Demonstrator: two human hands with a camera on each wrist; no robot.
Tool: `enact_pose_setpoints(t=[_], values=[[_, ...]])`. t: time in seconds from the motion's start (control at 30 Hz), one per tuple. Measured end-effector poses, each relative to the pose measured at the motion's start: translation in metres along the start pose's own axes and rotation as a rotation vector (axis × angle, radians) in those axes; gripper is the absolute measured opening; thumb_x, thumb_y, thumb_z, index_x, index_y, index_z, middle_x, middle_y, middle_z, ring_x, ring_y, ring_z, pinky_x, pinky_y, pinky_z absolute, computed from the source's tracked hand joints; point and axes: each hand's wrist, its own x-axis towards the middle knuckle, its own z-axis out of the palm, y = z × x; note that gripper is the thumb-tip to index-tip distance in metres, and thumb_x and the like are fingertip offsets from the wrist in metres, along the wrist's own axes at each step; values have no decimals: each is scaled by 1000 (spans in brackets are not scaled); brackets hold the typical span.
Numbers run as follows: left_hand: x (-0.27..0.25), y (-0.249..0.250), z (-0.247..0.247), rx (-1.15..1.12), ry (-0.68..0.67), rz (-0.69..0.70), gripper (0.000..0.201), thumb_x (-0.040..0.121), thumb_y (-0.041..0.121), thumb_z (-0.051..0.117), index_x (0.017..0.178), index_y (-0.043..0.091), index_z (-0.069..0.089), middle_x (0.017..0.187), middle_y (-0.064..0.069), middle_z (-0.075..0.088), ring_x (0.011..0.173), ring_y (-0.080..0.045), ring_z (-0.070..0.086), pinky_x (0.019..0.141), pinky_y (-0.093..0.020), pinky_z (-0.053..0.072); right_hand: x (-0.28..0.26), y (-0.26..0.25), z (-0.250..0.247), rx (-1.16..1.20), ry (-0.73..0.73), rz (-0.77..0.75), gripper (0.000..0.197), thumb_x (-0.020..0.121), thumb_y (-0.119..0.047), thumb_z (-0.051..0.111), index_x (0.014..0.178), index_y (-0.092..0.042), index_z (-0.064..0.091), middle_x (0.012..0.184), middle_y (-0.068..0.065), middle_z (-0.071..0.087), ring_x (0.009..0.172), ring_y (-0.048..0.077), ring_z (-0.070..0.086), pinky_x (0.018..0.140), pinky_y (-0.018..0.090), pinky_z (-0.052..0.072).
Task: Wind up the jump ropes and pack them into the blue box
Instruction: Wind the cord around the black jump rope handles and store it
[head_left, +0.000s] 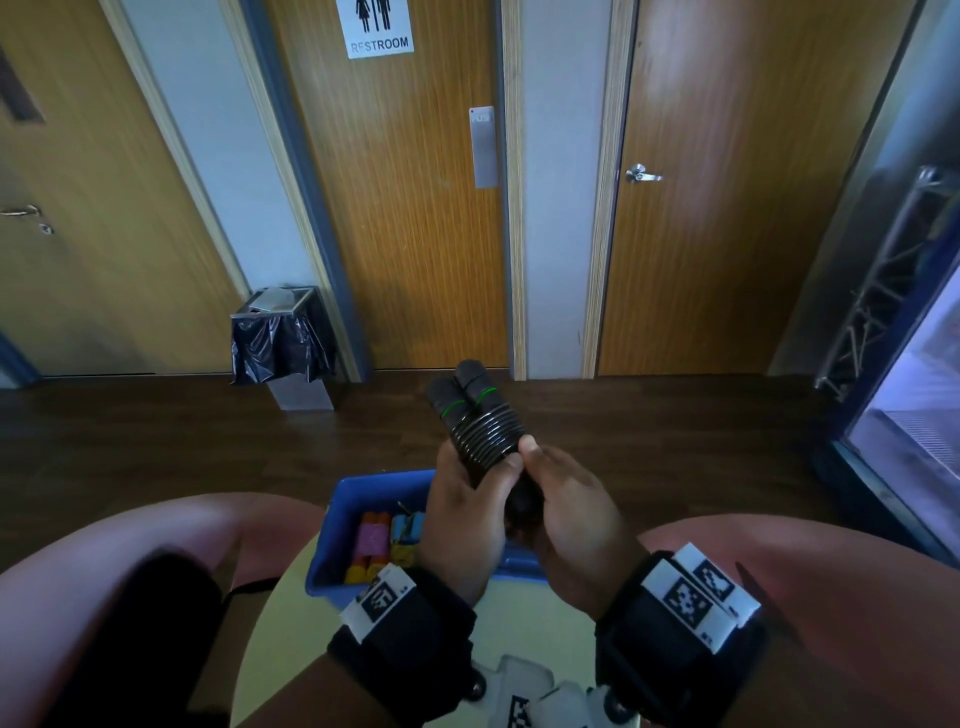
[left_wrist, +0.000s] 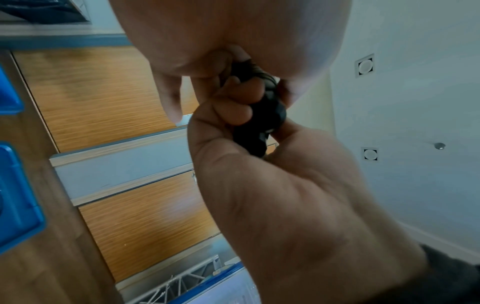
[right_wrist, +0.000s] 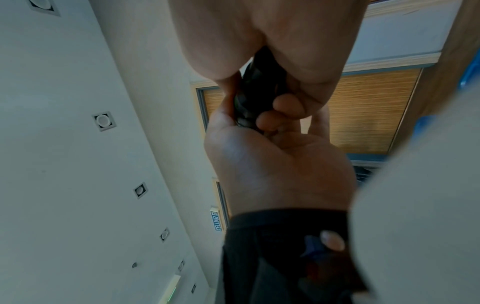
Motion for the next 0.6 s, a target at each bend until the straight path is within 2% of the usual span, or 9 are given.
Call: enact_pose_setpoints(t=[0.07,0.13,0.2,0.27,0.33,0.4,0.5,0.6], values=[[2,-4,1,23,13,-15,55,67,38,74,115,16,61,104,-15,71,101,-31,69,90,-57,55,3,2,-5,-21,7,9,36,103,-33,46,116,-6,65,109,19,72,104,34,69,95,58,52],[4,-4,0,51,-14,-53,50,70,38,71,115,19,63,106,-14,71,102,-32,69,92,-63,52,7,4,-12,-78,14,28,39,102,-37,48,116,-5,64,109,21,71,104,37,69,95,57,52],[6,-3,-3,81,-77,-87,47,72,34,69,116,21,64,109,-13,71,106,-33,68,95,-64,50,10,3,-22,-137,-20,61,43,102,-39,48,118,-2,63,113,25,68,101,38,68,89,51,52],[8,-1,-6,76,-132,-90,46,72,26,70,116,16,64,112,-19,69,110,-37,65,100,-62,47,12,1,-33,-146,-98,103,42,102,-35,48,121,-1,62,117,24,68,99,35,66,88,47,50],[8,0,-9,71,-166,-80,45,70,19,71,113,13,64,114,-25,66,114,-43,60,103,-63,44,10,-2,-40,-130,-178,139,37,103,-28,46,124,-3,62,121,19,68,107,30,66,98,47,48],[8,1,-11,93,-183,-54,49,65,20,74,113,13,66,114,-25,66,114,-44,60,103,-63,44,11,-2,-46,-116,-235,139,36,103,-24,45,129,-4,60,127,16,66,119,30,62,105,48,47],[9,4,-13,80,-210,-27,58,66,10,76,122,11,62,115,-19,69,115,-38,62,101,-54,49,15,-1,-48,-91,-239,100,37,101,-21,49,132,-1,55,131,20,62,120,31,61,98,45,51],[10,9,-12,28,-268,-14,58,75,-1,68,130,15,57,119,-13,70,117,-30,63,101,-44,49,17,1,-44,-191,-156,40,34,102,-25,52,128,-3,56,124,21,64,106,28,66,82,36,54]])
